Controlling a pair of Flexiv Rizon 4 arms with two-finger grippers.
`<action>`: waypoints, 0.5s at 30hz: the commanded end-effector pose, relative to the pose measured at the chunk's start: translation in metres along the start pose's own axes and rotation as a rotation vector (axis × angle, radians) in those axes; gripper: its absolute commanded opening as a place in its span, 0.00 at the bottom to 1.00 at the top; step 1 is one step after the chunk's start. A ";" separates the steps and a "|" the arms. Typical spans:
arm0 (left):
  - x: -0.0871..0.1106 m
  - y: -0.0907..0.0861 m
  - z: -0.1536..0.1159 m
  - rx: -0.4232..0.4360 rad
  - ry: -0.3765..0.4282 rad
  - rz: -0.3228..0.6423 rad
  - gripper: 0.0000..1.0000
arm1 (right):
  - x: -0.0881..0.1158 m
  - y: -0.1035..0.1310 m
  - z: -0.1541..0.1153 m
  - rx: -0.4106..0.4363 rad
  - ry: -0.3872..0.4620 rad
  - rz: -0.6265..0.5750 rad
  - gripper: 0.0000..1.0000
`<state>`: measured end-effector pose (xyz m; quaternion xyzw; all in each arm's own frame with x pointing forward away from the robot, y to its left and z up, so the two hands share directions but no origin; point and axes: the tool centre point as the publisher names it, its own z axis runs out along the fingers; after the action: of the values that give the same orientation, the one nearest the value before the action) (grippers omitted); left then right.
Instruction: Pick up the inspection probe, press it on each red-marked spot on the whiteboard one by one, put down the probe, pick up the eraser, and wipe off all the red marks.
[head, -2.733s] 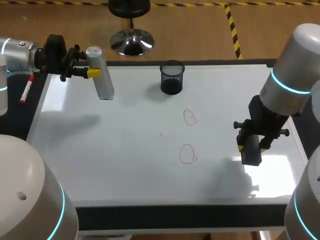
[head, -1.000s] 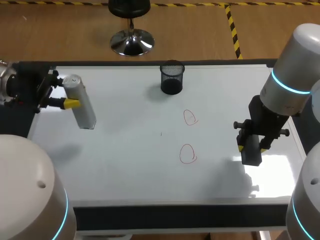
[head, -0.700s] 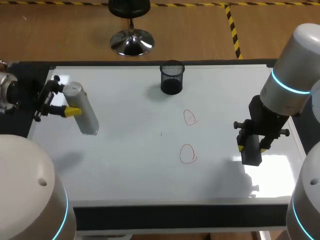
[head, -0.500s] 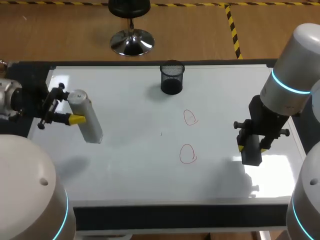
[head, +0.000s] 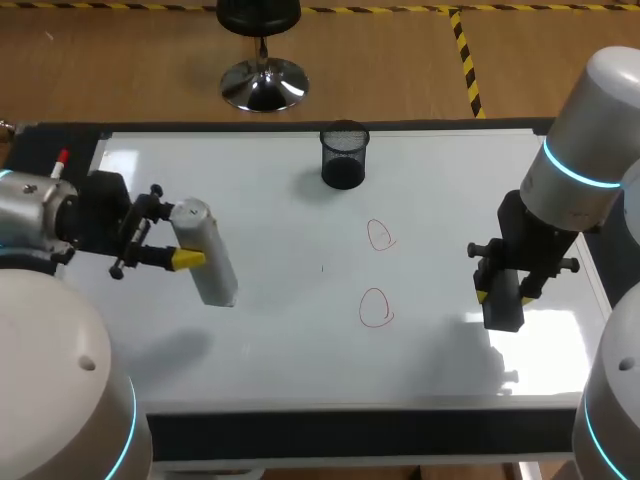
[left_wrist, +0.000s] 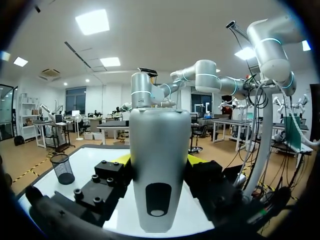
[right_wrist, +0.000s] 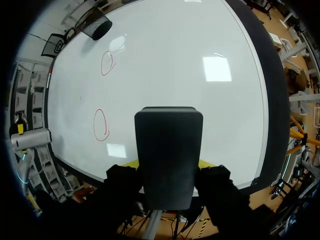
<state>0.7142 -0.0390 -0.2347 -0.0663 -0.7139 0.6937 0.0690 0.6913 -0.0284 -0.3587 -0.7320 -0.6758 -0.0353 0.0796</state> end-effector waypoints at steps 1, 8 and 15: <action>-0.001 0.006 0.019 0.011 -0.003 -0.005 0.00 | -0.001 0.000 0.000 -0.001 0.002 -0.001 0.00; 0.001 0.015 0.047 0.011 0.014 -0.020 0.00 | -0.001 0.000 0.000 -0.001 0.002 -0.001 0.00; 0.005 0.018 0.075 0.012 0.042 -0.029 0.00 | -0.001 0.000 0.000 -0.001 0.002 -0.001 0.00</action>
<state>0.6920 -0.0989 -0.2514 -0.0688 -0.7102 0.6943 0.0940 0.6914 -0.0282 -0.3588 -0.7319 -0.6759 -0.0351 0.0796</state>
